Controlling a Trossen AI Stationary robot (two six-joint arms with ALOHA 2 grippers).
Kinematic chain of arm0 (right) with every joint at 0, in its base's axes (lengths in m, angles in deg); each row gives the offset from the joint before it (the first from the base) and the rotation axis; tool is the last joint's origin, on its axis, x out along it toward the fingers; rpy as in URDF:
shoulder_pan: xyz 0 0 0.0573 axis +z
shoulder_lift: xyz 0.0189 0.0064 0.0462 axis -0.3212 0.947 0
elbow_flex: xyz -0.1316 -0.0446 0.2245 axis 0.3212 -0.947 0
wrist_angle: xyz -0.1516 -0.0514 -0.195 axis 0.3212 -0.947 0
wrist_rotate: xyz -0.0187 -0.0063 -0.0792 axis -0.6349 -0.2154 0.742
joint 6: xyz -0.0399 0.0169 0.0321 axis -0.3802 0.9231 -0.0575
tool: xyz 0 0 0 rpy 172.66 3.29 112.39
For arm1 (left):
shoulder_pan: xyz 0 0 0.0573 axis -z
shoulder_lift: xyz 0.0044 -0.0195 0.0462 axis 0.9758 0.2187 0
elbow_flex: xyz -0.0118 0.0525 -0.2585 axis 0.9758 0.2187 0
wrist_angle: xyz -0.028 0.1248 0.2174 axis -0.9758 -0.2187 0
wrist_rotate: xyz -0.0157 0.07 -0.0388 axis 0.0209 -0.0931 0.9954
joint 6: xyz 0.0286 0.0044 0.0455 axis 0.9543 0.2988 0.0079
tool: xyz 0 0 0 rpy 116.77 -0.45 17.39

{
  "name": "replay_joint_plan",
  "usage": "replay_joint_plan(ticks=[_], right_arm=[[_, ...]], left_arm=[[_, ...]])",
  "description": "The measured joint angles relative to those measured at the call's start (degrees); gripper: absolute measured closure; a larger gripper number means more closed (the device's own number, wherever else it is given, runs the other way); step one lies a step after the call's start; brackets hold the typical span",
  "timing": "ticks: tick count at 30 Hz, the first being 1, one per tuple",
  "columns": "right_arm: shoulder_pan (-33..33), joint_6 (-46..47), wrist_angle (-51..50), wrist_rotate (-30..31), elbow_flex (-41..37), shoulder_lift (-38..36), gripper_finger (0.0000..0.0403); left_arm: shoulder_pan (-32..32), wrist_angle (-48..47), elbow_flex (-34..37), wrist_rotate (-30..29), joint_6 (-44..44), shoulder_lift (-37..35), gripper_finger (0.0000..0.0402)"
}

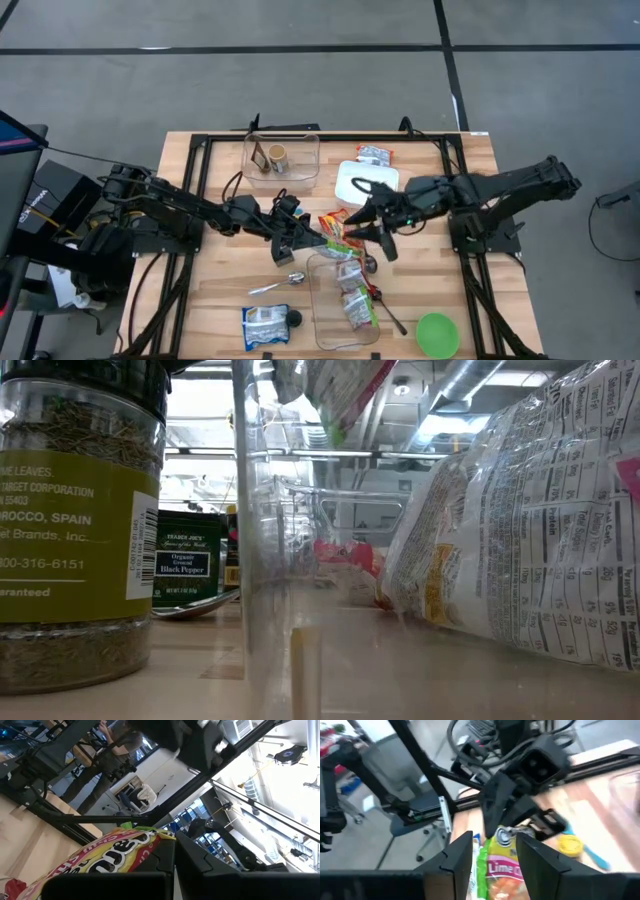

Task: Pick & Place Food Item
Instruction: Put the green noodle pack into the bottom transparent bin

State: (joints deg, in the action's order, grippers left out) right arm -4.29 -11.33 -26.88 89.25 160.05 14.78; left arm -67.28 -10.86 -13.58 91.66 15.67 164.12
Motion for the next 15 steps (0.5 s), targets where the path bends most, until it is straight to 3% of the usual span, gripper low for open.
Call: replay_joint_plan(ticks=[9,15], right_arm=[[1.13,-1.83,-27.65,7.9,20.89,8.31,0.0289],[2.05,-2.84,-36.05,7.9,29.59,16.8,0.0295]], left_arm=[[0.0,-0.23,0.0,-0.46,0.0,0.0,0.0401],[0.0,-0.96,0.0,-0.94,0.0,0.0,0.0402]])
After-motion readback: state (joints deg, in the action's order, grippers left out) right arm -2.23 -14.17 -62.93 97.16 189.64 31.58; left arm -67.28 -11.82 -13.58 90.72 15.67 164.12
